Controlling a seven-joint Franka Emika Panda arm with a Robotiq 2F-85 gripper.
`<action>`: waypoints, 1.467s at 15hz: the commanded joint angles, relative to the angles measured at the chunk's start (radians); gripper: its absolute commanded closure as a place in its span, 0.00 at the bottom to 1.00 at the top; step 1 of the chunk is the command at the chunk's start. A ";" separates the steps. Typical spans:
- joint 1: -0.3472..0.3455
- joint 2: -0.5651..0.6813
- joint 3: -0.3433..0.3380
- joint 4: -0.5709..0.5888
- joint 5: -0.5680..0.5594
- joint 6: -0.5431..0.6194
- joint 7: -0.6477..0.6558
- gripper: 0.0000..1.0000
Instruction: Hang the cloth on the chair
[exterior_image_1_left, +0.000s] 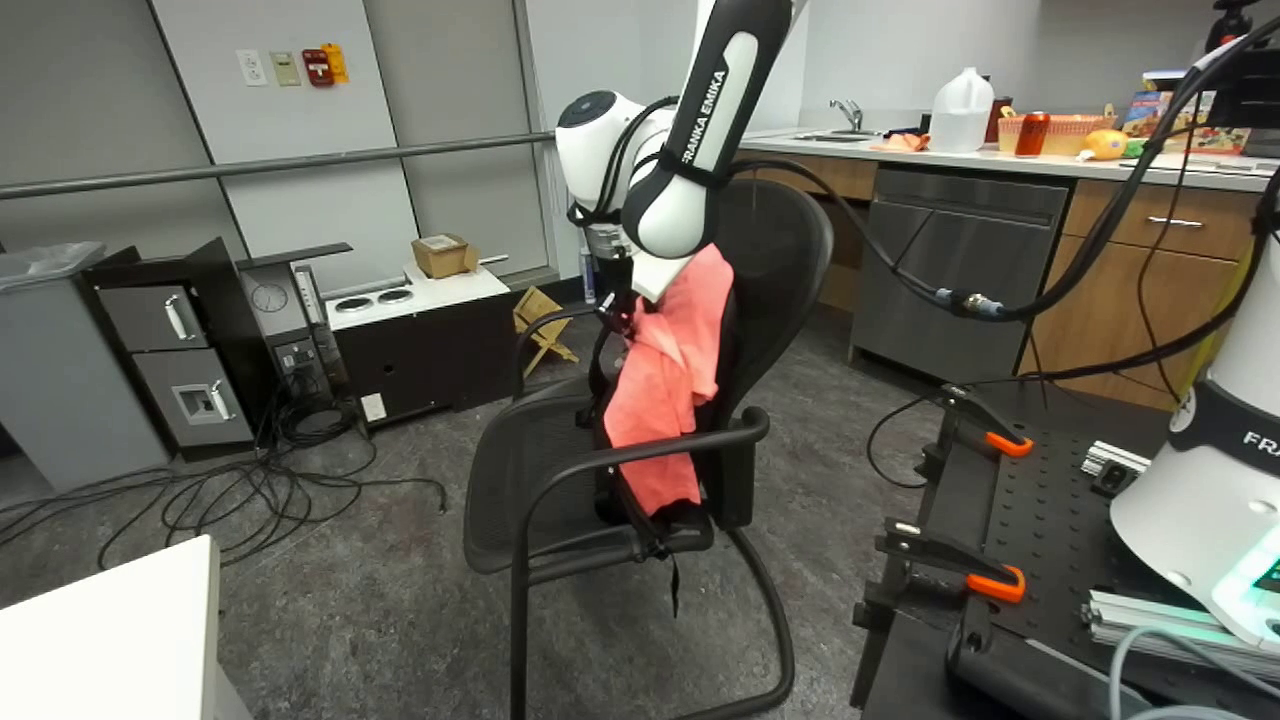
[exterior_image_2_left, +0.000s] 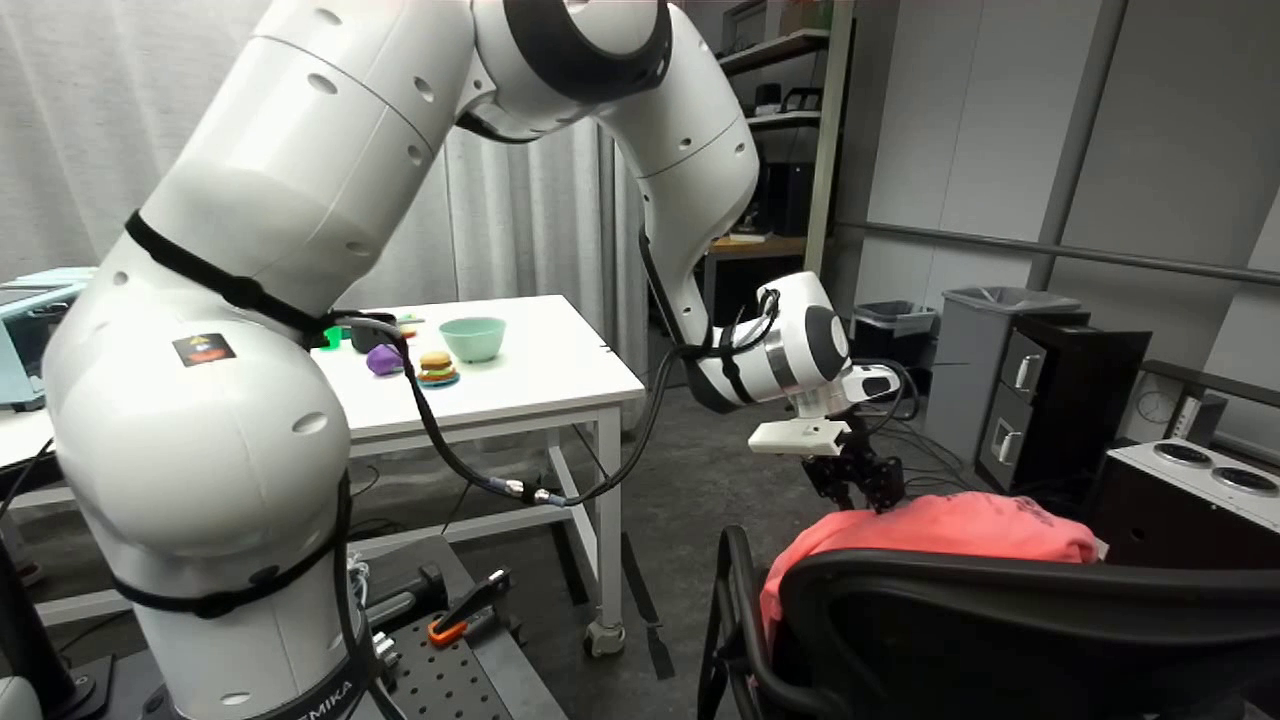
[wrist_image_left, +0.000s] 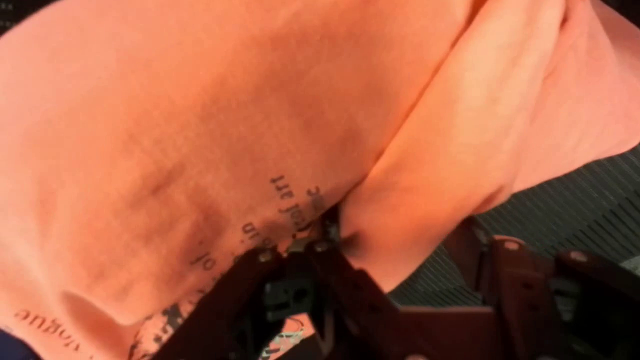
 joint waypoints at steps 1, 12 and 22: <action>0.034 0.008 -0.051 0.023 0.008 0.005 0.014 0.74; 0.102 -0.130 -0.223 0.045 -0.130 0.000 0.111 0.98; -0.022 -0.229 -0.215 0.206 -0.415 -0.060 0.577 0.98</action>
